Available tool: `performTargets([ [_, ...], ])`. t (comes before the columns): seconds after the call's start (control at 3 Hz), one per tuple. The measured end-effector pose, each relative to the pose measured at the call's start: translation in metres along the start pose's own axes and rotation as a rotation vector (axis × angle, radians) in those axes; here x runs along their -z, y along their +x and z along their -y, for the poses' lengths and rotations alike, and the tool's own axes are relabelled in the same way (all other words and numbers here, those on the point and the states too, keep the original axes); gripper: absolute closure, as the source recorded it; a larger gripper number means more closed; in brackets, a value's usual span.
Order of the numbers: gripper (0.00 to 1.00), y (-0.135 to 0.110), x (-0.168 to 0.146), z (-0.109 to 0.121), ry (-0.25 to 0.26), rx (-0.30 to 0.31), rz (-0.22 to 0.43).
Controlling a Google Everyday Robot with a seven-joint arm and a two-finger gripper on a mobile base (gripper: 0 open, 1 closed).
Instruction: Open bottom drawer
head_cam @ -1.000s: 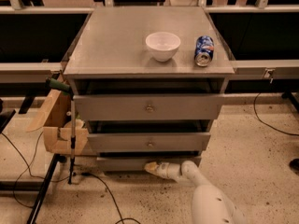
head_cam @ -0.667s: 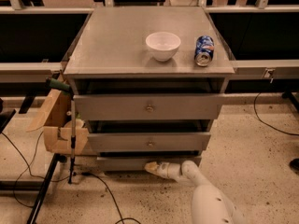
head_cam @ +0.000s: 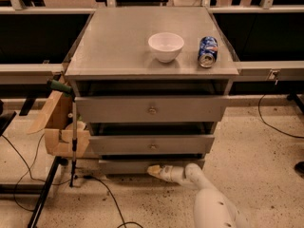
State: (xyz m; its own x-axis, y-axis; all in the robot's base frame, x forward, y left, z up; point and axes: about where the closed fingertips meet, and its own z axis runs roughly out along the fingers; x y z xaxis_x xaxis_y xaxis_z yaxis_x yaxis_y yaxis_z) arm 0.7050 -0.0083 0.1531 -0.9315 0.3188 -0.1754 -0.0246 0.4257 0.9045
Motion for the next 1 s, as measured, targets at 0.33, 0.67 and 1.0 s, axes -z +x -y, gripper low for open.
performTargets([
  [0.33,1.00,0.007,-0.002,0.002,0.001,-0.004,-0.018],
  [0.67,1.00,0.035,-0.009,0.009,0.003,-0.025,-0.083],
  [1.0,1.00,0.044,-0.011,0.011,0.004,-0.033,-0.105],
])
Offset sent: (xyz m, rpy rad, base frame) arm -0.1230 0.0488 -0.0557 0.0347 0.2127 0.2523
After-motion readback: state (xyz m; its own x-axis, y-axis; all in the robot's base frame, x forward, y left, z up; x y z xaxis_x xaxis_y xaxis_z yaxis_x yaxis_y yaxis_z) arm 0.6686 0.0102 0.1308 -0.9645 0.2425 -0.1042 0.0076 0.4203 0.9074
